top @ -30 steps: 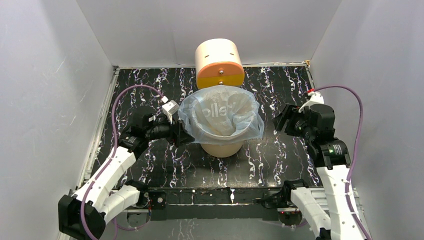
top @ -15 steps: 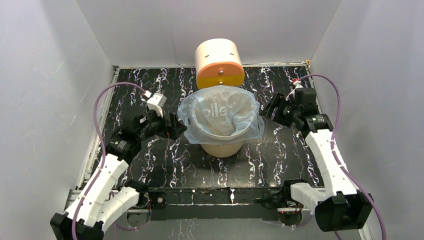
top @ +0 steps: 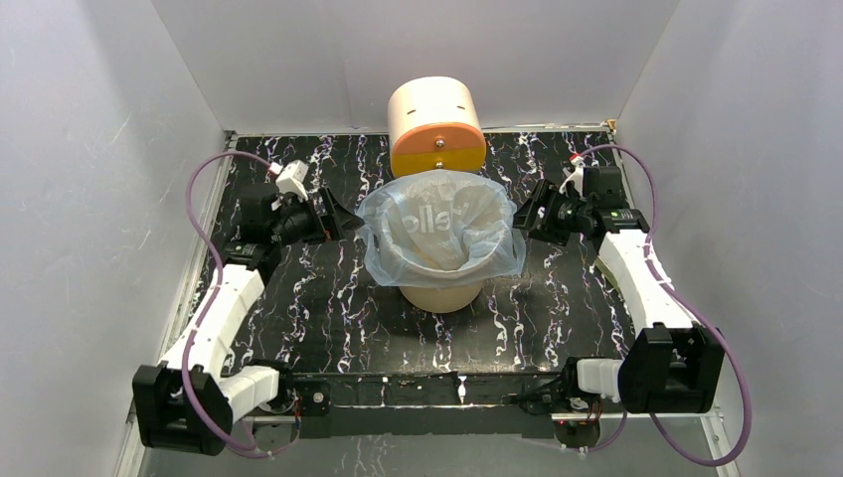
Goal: Put the trash bags into the trash bin
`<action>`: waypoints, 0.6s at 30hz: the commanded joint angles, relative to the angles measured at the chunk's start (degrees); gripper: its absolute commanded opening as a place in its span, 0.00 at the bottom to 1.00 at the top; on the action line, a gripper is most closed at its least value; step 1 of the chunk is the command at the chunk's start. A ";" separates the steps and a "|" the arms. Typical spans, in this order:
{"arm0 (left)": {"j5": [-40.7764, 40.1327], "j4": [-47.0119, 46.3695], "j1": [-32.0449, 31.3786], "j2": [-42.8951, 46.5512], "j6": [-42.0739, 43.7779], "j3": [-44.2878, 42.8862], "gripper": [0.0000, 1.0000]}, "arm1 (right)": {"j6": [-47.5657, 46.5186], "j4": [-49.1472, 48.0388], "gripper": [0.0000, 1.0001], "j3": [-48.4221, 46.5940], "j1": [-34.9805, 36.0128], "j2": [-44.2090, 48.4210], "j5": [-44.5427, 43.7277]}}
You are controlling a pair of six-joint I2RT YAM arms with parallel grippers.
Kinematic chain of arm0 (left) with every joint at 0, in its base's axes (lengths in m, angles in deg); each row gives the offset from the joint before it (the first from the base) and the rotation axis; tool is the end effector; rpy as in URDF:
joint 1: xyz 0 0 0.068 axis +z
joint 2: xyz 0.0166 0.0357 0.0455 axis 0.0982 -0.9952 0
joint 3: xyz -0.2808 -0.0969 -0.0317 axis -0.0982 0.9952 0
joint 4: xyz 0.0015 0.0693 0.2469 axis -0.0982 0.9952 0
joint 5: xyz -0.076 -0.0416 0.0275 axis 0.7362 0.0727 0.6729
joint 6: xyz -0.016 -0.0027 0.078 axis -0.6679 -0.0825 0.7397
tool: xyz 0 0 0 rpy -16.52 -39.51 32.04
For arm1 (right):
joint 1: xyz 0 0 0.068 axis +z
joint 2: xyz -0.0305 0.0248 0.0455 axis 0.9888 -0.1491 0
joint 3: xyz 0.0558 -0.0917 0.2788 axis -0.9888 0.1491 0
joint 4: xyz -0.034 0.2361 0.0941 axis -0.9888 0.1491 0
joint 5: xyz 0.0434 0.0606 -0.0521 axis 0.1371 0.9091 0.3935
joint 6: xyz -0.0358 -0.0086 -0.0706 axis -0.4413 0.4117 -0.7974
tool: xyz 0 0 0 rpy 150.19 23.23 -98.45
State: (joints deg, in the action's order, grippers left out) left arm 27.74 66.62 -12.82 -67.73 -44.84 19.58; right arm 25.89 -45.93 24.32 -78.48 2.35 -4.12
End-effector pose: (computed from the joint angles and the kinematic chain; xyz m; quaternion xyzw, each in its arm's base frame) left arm 0.2468 -0.0644 0.3227 0.0150 0.8134 -0.3469 0.4668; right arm 0.2709 0.0437 0.2982 0.0894 0.8935 0.2944 0.3270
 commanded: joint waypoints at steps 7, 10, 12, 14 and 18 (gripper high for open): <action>17.19 -18.30 0.07 -6.09 -10.37 8.74 0.81 | 0.04 -5.07 0.76 1.56 -0.48 -2.99 9.62; 15.41 -19.10 -0.03 -8.25 -10.46 11.43 0.76 | 0.39 -5.81 0.74 4.18 -0.48 -3.49 11.08; 13.17 -20.49 -0.18 -9.89 -10.17 12.81 0.76 | 0.75 -6.47 0.73 5.83 -0.43 -4.15 10.05; 13.00 -24.29 -0.37 -12.30 -11.28 14.08 0.75 | 1.95 -7.43 0.70 7.68 -0.46 -4.94 9.01; 13.88 -28.13 -1.76 -16.49 -12.17 15.15 0.72 | 2.31 -8.90 0.66 11.10 -0.48 -6.63 9.23</action>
State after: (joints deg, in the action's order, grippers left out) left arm 41.36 44.37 -13.36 -82.14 -56.43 33.85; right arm 27.20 -51.24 33.11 -78.75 -3.34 4.08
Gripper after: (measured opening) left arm 0.735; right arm 0.678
